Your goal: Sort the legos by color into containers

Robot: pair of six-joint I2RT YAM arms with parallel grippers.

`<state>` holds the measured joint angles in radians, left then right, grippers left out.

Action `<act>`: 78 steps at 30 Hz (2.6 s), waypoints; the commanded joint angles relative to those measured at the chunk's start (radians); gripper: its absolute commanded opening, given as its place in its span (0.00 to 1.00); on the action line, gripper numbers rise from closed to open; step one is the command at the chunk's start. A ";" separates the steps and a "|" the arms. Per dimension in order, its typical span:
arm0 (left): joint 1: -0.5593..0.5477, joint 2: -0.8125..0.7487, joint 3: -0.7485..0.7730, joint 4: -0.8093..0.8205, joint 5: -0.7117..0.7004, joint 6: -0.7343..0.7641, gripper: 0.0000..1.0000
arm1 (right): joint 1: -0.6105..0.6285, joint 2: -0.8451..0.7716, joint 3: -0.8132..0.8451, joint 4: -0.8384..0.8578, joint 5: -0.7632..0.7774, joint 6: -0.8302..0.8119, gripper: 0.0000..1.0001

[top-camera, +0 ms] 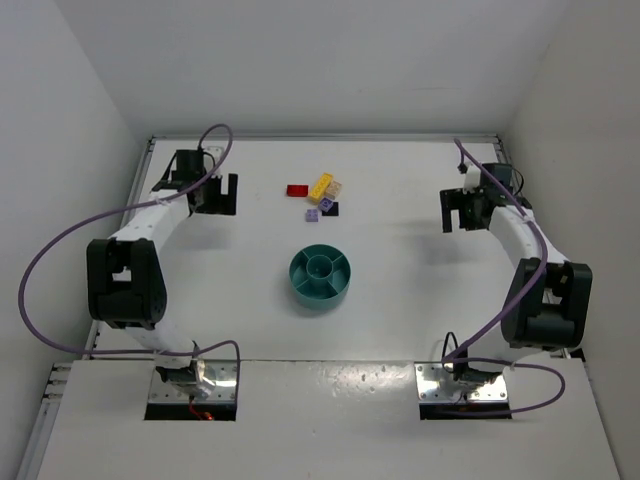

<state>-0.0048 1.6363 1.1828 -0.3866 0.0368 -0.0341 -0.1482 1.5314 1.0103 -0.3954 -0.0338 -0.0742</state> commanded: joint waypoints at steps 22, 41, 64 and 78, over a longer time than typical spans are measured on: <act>-0.054 0.405 0.703 -0.268 0.100 0.184 0.91 | 0.021 0.179 0.318 -0.134 -0.155 0.004 0.99; -0.185 0.663 0.922 -0.417 0.491 0.822 0.68 | 0.021 0.216 0.327 -0.143 -0.232 -0.007 0.99; -0.247 0.879 1.068 -0.362 0.540 0.979 0.66 | 0.021 0.245 0.336 -0.143 -0.222 -0.026 0.99; -0.276 0.841 0.960 -0.362 0.506 1.008 0.25 | 0.021 0.254 0.336 -0.134 -0.232 -0.026 0.99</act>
<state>-0.2646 2.5126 2.1941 -0.7429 0.5362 0.9421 -0.1329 1.7828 1.3041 -0.5552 -0.2447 -0.0875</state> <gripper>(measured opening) 0.402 0.993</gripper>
